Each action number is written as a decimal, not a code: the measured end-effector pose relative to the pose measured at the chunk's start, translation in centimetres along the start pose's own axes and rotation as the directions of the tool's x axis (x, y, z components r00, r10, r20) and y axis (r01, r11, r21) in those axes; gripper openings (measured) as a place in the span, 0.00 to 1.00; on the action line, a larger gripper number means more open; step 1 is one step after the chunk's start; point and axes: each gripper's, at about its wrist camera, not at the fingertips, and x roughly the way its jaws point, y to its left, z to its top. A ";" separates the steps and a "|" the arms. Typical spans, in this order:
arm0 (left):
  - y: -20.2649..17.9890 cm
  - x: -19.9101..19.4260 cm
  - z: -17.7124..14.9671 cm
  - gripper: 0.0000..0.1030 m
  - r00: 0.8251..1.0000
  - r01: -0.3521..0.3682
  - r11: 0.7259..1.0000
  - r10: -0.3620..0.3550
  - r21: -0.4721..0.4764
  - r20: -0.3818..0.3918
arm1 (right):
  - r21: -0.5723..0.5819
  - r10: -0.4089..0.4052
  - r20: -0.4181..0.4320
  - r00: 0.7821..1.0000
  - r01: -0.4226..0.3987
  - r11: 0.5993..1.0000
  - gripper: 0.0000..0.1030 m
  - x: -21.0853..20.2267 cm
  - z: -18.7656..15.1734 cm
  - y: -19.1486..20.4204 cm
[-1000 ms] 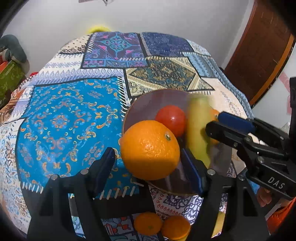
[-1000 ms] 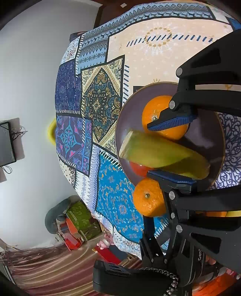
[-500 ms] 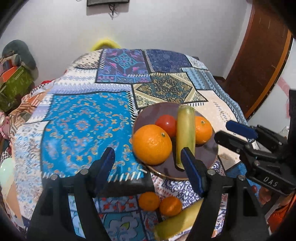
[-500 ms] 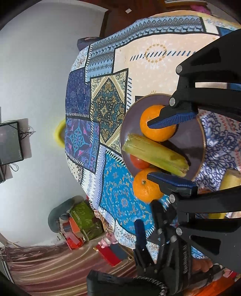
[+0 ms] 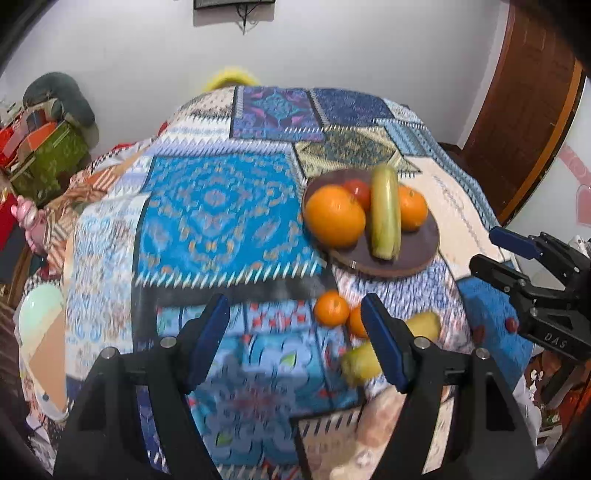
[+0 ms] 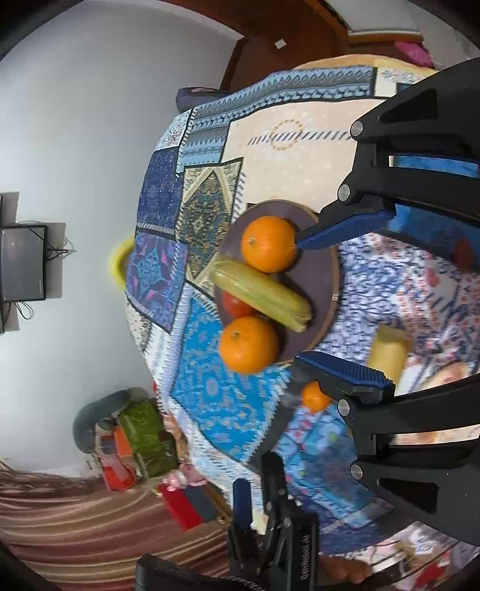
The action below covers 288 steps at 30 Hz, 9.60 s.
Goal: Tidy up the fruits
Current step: 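Move the right tool to the peeled corn cob while the left approaches the grapefruit slice, then grasp the peeled corn cob with the right tool while the left grasps the grapefruit slice, then carry the corn cob and grapefruit slice over the brown plate with both tools, then lower both tools and open them to set corn cob and grapefruit slice on the plate, then move both tools back toward the two tangerines on the quilt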
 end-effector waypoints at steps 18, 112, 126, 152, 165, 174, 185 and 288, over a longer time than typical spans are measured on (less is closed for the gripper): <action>0.5 4.8 -6.6 0.71 0.984 -0.003 1.000 0.005 0.012 -0.176 | -0.006 0.099 -0.168 0.981 -0.101 0.995 0.46 2.5 -5.7 1.2; -7.4 7.5 -6.8 0.49 0.977 0.085 0.993 -0.068 0.078 -0.203 | 0.095 0.126 -0.231 0.965 -0.107 0.990 0.36 2.9 -9.8 -3.6; -5.7 4.6 -5.8 0.45 0.984 0.085 0.995 -0.076 0.047 -0.160 | 0.130 0.108 -0.177 0.978 -0.086 0.988 0.34 0.9 -9.0 -3.9; -6.3 3.8 3.5 0.45 0.997 0.054 0.997 -0.057 0.060 0.044 | 0.122 0.063 -0.024 0.998 -0.060 0.991 0.33 0.6 -1.8 -5.0; -5.4 6.5 7.2 0.45 0.995 0.067 0.997 -0.069 0.033 0.072 | 0.116 0.076 0.002 0.997 -0.075 0.990 0.33 3.8 1.1 -5.3; -5.3 8.3 8.6 0.45 0.993 0.080 0.997 -0.081 0.014 0.083 | 0.129 0.100 -0.005 0.995 -0.099 0.987 0.33 6.1 2.3 -5.4; -6.0 10.2 9.3 0.45 0.994 0.052 0.998 -0.055 0.037 0.099 | 0.142 0.107 -0.024 0.994 -0.102 0.985 0.33 7.7 2.6 -5.7; 1.7 4.3 -4.5 0.45 0.994 0.079 0.997 -0.079 0.004 -0.081 | -0.025 0.185 -0.197 0.963 -0.194 0.981 0.33 8.0 -3.0 5.9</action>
